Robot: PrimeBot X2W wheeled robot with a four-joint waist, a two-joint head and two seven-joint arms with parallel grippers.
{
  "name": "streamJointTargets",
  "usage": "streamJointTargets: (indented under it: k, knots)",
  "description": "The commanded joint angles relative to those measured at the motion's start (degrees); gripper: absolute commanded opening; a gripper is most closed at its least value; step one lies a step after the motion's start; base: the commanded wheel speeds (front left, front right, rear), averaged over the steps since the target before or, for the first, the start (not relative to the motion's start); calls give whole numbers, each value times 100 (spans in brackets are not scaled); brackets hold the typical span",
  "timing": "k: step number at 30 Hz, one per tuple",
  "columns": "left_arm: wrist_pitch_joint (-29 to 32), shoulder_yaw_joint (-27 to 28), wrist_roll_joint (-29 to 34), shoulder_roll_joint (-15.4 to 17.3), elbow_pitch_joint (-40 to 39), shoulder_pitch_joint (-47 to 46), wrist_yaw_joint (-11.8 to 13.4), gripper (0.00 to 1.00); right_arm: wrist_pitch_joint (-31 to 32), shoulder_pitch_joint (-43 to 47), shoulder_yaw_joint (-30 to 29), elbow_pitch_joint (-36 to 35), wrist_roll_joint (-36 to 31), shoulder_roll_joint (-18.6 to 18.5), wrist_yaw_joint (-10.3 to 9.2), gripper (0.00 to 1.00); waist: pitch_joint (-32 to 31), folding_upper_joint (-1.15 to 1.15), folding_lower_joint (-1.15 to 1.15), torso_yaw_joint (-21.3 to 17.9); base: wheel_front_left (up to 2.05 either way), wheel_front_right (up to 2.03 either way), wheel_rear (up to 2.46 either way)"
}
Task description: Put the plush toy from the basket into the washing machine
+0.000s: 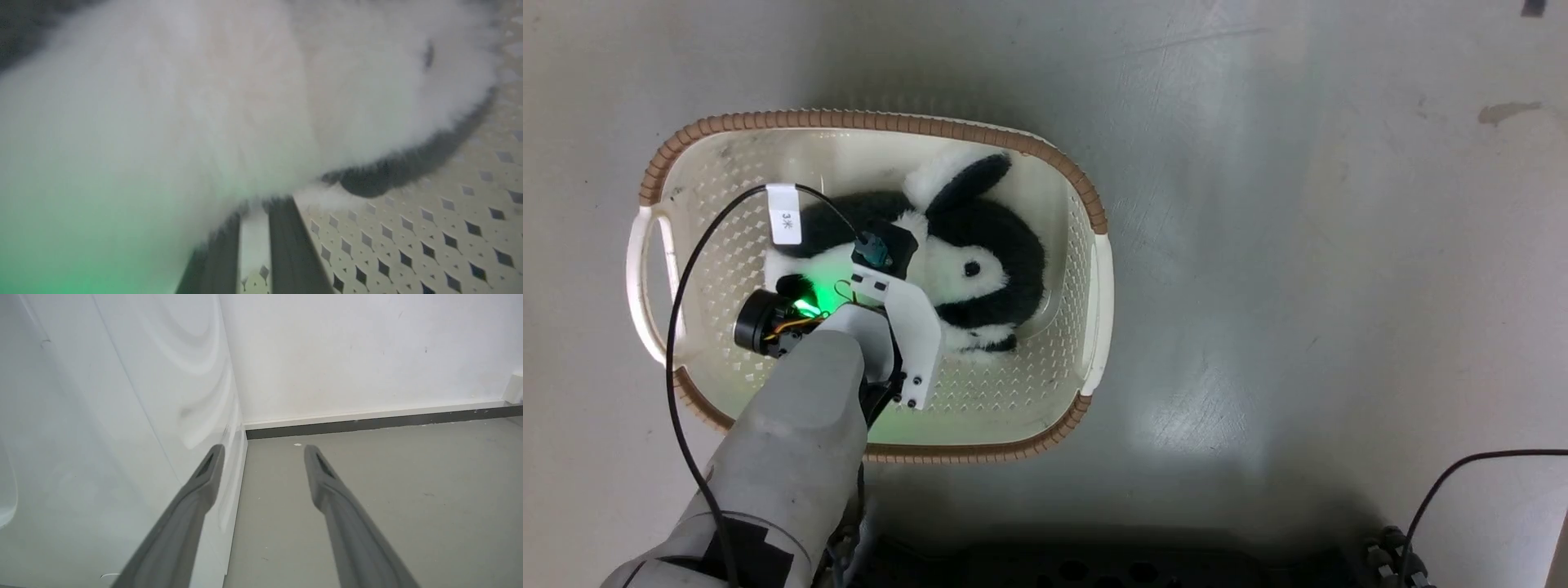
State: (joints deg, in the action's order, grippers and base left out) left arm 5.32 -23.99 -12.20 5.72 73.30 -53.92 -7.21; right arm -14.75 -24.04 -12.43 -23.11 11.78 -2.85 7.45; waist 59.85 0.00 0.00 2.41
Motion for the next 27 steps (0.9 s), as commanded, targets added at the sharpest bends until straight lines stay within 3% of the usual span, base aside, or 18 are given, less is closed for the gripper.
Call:
streamJointTargets:
  k: [1,10,27]
  knots:
    - [-49,-22,-13,30,66,13,24,0,-25,-107,-16,-25,38,-3,3,100,-54,0,0,-9,0,0,0]
    - [-426,-117,-96,22,66,127,-2,0,-25,-35,-38,231,167,-3,3,100,-664,0,0,-17,0,0,0]
    - [-1573,-556,-299,31,65,1055,-26,0,-25,727,163,994,370,-3,3,100,-2769,0,0,93,0,0,0]
